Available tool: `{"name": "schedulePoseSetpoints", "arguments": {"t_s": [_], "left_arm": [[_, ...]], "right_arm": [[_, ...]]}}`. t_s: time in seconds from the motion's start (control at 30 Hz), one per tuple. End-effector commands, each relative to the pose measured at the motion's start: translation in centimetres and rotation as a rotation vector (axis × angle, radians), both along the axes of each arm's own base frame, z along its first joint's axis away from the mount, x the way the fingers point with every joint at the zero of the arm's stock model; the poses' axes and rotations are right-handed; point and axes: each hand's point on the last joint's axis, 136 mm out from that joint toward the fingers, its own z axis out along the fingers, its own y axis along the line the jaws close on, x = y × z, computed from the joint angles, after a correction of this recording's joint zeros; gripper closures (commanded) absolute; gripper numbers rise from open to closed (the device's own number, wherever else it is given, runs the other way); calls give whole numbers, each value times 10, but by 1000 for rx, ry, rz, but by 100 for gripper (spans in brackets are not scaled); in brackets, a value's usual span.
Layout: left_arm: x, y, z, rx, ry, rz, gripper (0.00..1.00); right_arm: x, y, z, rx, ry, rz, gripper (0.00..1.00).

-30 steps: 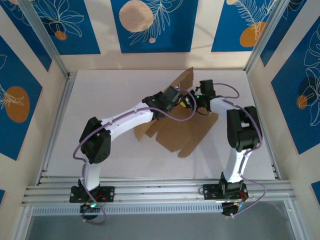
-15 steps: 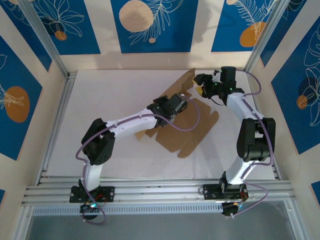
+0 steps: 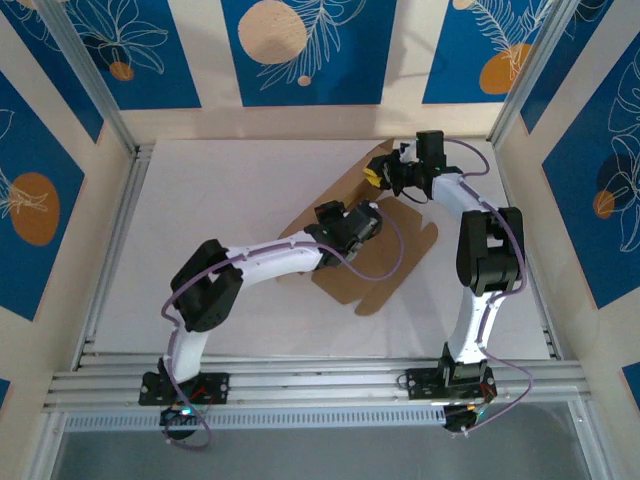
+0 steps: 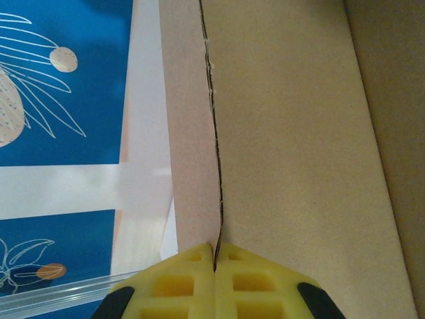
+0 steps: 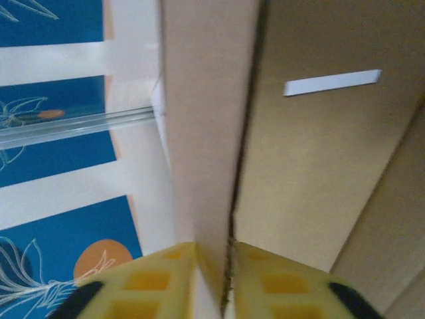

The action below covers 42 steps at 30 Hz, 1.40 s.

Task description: Fold the paper box

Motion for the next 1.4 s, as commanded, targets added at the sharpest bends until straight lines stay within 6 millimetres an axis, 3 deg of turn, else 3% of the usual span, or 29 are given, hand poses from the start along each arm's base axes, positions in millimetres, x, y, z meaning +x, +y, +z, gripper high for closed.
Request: {"name": "schedulePoseSetpoints", "arguments": {"t_s": [0.0, 0.1, 0.17, 0.23, 0.33, 0.5, 0.57, 0.77, 0.93, 1.03, 1.17, 1.37], "left_arm": [[-20, -10, -45, 95, 121, -107, 100], [-18, -11, -35, 67, 106, -111, 94], [-19, -11, -31, 29, 124, -100, 72], [-24, -12, -22, -58, 160, -89, 56], [-38, -14, -1, -250, 250, -76, 42], [-65, -17, 33, -511, 367, -71, 39], [-69, -8, 51, -633, 383, -35, 39], [-66, 27, 96, -1021, 407, 102, 41], [-49, 62, 127, -1381, 366, 223, 42], [-34, 85, 133, -1600, 334, 287, 39], [-20, 100, 118, -1756, 341, 402, 36], [-9, 93, 85, -2089, 325, 424, 30]], "right_arm": [[1, 0, -5, 45, 9, -16, 87], [2, 2, 2, 81, 9, -32, 95], [1, 2, 0, 103, 27, -60, 99], [0, 4, -2, 132, 40, -87, 100], [-1, 5, 0, 155, 42, -131, 100], [-4, 2, 3, 153, 21, -237, 100], [-4, 4, 3, 177, 17, -275, 100], [0, 11, 13, 224, -33, -377, 100], [5, 12, 12, 262, -31, -485, 100], [6, 16, 12, 282, -18, -533, 100], [5, 33, 4, 299, 20, -558, 100], [-13, 58, -6, 311, -17, -581, 100]]}}
